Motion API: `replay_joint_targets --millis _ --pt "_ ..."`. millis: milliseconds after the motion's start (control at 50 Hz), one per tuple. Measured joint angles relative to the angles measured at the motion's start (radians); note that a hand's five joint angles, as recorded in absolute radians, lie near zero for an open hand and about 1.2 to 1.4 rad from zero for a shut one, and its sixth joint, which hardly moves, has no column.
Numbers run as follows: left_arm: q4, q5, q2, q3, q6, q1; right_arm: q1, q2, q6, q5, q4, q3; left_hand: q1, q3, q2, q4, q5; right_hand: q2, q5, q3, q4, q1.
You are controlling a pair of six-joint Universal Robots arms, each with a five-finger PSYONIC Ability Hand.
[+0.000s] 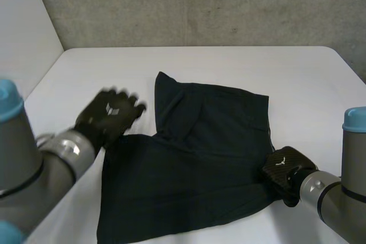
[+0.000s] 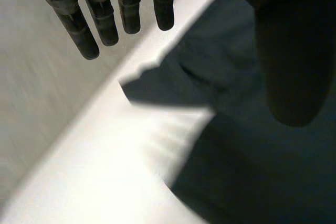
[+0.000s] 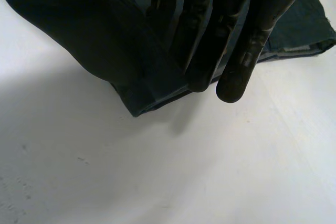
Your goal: Fold the shorts.
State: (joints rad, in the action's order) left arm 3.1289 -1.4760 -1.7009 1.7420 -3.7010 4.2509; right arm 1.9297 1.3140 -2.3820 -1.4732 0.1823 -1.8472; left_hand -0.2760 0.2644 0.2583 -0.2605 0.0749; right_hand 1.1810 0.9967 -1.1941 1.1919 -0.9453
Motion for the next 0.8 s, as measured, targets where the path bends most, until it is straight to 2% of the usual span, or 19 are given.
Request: replay_joint_targets --millis 40,60,120,240,280,300,400,420,460,620,800 --pt "0.086 0.08 -0.067 -0.093 -0.038 0.004 0.0 -0.001 -0.001 0.0 -0.019 -0.008 0.0 0.0 0.001 -0.001 0.002 0.0 0.0 0.0 0.0 0.0" --pt "0.094 0.092 -0.079 -0.106 -0.04 0.004 0.001 -0.001 -0.001 0.0 -0.024 -0.01 0.0 0.001 0.002 -0.002 0.004 0.0 0.0 0.0 0.0 0.0" --pt "0.157 0.202 -0.193 -0.226 -0.051 0.005 0.001 -0.001 -0.002 0.0 -0.037 -0.015 -0.002 0.002 0.006 -0.002 0.004 0.0 0.0 0.0 0.0 0.0" --pt "0.176 0.323 -0.401 -0.448 -0.05 0.001 0.003 -0.002 -0.002 -0.001 -0.055 -0.02 -0.015 0.029 0.042 -0.034 0.048 0.0 0.0 0.0 0.0 0.0" --pt "0.171 0.334 -0.439 -0.49 -0.05 0.0 0.004 -0.002 -0.003 -0.001 -0.058 -0.022 -0.015 0.033 0.044 -0.039 0.051 0.0 0.0 0.0 0.0 0.0" --pt "0.155 0.353 -0.527 -0.594 -0.051 -0.001 0.004 -0.002 -0.004 -0.001 -0.065 -0.025 -0.015 0.033 0.044 -0.041 0.051 0.0 0.0 0.0 0.0 0.0" --pt "0.091 0.386 -0.712 -0.823 -0.061 -0.002 0.003 -0.003 -0.018 -0.001 -0.078 -0.029 -0.015 0.033 0.044 -0.041 0.051 0.0 0.0 0.0 0.0 0.0" --pt "0.091 0.386 -0.712 -0.823 -0.061 -0.002 0.003 -0.003 -0.018 -0.001 -0.078 -0.029 -0.015 0.033 0.044 -0.041 0.051 0.0 0.0 0.0 0.0 0.0" --pt "0.036 0.427 -0.819 -0.964 -0.077 -0.002 0.001 -0.004 -0.033 0.0 -0.082 -0.032 -0.015 0.033 0.044 -0.041 0.051 0.0 0.0 0.0 0.0 0.0" --pt "-0.046 0.516 -0.99 -1.194 -0.103 -0.003 0.001 -0.007 -0.05 0.001 -0.097 -0.041 -0.015 0.033 0.044 -0.041 0.051 0.0 0.0 0.0 0.0 0.0" --pt "-0.09 0.536 -1.119 -1.355 -0.106 -0.013 0.002 -0.008 -0.051 0.0 -0.111 -0.05 -0.074 0.084 0.093 -0.09 0.104 0.0 0.0 0.0 0.0 0.0"
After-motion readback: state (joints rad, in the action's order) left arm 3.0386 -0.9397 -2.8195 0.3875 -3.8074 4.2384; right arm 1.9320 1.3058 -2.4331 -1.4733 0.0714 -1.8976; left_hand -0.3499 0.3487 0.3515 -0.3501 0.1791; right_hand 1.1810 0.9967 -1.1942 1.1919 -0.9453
